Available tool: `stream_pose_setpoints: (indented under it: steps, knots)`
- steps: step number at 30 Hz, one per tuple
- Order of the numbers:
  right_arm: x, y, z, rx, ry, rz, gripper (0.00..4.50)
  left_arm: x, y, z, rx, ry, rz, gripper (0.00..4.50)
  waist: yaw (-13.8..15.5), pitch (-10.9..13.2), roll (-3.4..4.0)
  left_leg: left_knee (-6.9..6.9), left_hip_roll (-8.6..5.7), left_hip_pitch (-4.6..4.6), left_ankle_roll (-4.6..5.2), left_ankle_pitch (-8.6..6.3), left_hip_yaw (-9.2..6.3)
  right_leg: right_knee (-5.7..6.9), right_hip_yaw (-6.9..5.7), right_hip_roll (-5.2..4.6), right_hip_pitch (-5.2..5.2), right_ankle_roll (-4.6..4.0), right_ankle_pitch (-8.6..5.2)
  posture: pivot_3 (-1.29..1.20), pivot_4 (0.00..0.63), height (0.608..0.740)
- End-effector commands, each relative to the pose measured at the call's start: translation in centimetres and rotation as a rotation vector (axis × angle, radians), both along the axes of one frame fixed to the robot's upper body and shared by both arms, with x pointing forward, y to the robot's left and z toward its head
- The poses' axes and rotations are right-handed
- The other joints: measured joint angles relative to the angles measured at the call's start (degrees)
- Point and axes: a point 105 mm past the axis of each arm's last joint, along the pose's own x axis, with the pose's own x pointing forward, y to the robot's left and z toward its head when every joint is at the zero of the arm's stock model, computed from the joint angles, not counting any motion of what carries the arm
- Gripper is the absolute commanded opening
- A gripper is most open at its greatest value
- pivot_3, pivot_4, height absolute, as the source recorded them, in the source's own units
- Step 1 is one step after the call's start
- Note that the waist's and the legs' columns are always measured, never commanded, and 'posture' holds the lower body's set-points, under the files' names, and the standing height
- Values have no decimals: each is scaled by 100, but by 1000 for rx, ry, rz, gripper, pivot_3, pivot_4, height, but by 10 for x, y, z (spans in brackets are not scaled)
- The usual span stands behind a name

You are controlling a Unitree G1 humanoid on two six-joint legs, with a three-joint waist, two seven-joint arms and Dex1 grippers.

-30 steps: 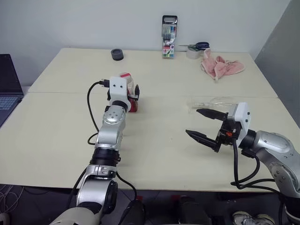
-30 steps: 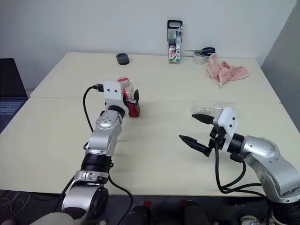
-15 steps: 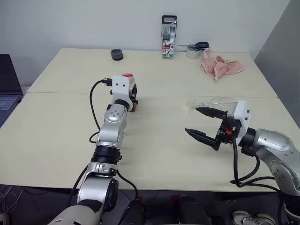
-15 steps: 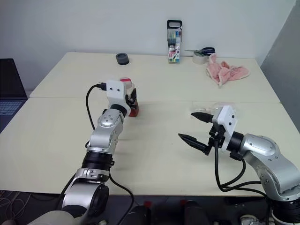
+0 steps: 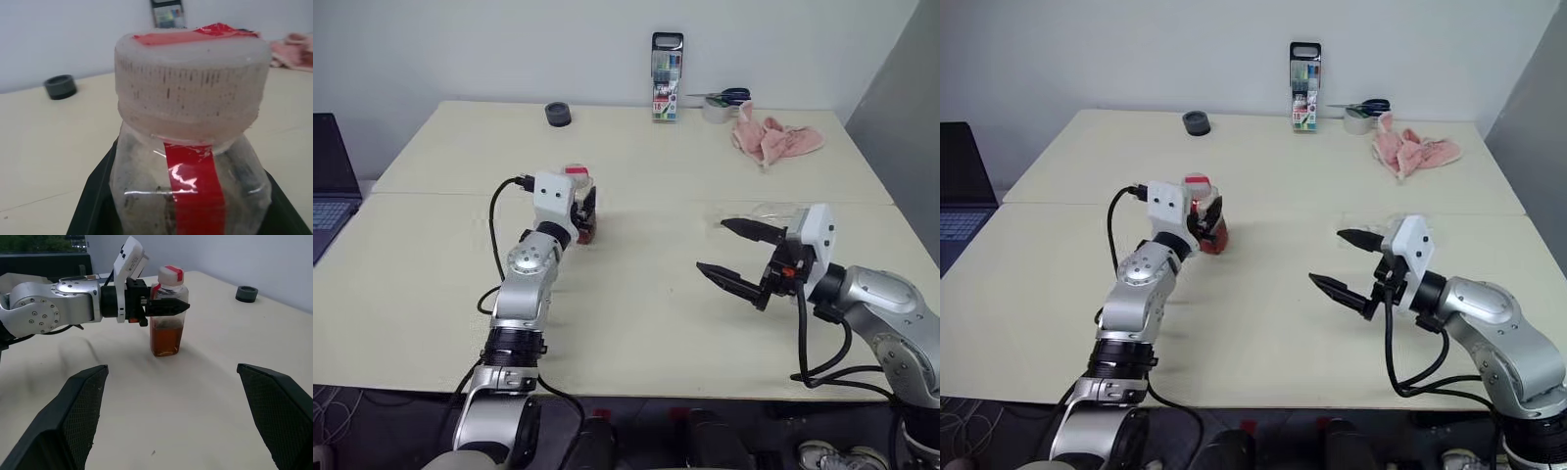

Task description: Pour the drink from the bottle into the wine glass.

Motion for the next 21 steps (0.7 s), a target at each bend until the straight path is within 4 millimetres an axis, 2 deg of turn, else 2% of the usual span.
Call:
stream_pose_setpoints:
  steps: [1, 6, 9, 16, 21]
  knots:
    - [-5, 11, 18, 31, -55, 24, 4500, -10, -34, 16, 2, -29, -236, 1744, 5, 0, 0, 2, -1, -2, 0, 0, 0, -1, 0, 0, 0, 1, 1, 0, 150, 740]
    - [11, 25, 26, 24, -74, -60, 4500, -28, -68, 22, 60, -36, -556, 1743, -6, 1, 0, 6, 0, -16, 1, -1, -3, 0, -4, 1, -12, 1, 1, 0, 150, 740]
    - [13, 38, 34, 63, -72, -69, 4500, -38, -83, 24, 114, -49, -709, 1743, -30, 1, 1, 7, 2, -27, -3, 2, -6, 1, -6, 3, -25, 1, 1, 0, 150, 740]
    - [23, 62, 39, 118, -70, -112, 4500, -43, -99, 31, 87, -51, -860, 1743, -34, 2, 3, 10, 2, -34, 7, -4, -10, 2, -7, 3, -30, 0, 2, 0, 150, 740]
    - [39, 59, 37, 115, -98, -214, 4500, -51, -105, 31, 65, -40, -945, 1743, -35, 2, 3, 13, 0, -42, 11, -6, -15, 1, -12, 2, -33, 0, 2, 0, 150, 740]
